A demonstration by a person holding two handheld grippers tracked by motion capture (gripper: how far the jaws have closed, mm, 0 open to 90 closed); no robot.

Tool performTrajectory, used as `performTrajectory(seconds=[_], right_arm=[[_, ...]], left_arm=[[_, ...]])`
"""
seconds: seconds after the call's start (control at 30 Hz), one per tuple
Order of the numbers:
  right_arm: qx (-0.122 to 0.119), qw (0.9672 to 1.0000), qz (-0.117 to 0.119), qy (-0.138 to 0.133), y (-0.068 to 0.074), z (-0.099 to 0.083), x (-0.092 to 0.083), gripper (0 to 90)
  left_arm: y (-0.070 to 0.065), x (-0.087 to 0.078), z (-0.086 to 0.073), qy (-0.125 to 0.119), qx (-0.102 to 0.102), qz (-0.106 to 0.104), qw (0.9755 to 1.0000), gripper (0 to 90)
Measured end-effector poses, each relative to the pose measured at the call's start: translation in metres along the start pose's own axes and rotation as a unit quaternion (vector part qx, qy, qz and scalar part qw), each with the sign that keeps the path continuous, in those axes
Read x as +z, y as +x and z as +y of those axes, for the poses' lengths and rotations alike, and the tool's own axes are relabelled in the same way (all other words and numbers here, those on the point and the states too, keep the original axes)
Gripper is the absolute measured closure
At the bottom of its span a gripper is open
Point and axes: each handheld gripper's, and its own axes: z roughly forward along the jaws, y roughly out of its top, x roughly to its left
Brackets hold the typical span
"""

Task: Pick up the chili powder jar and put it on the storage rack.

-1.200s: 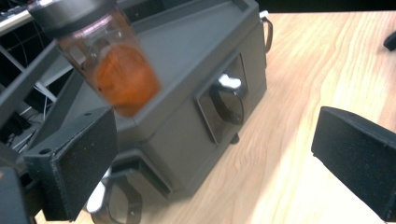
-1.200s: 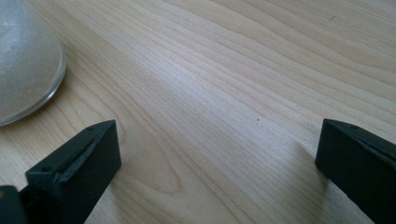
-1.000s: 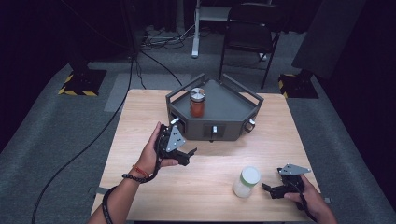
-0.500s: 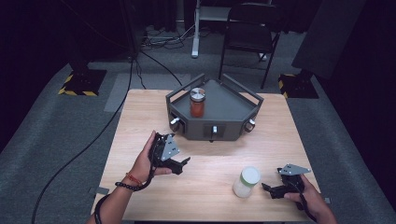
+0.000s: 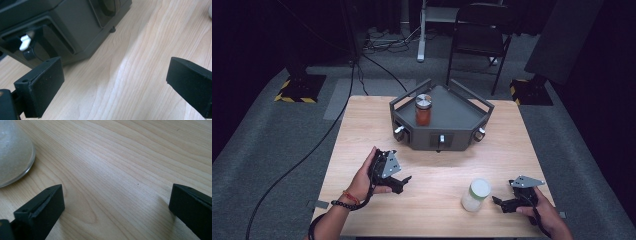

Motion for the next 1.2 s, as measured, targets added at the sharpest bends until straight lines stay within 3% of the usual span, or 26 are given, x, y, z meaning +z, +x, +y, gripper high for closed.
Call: performTrajectory(seconds=[0.33, 0.7, 1.2], right_arm=[[0.000, 1.0000, 0.000, 0.000, 0.000, 0.000, 0.000, 0.0], [0.000, 1.0000, 0.000, 0.000, 0.000, 0.000, 0.000, 0.0], [0.000, 1.0000, 0.000, 0.000, 0.000, 0.000, 0.000, 0.0]], left_arm=[[-0.004, 0.003, -0.009, 0.039, 0.004, -0.007, 0.9992, 1.1], [0.000, 0.004, -0.023, 0.060, -0.022, -0.020, 0.9977, 1.1], [0.003, 0.005, -0.031, 0.096, -0.031, -0.034, 0.9943, 1.1]])
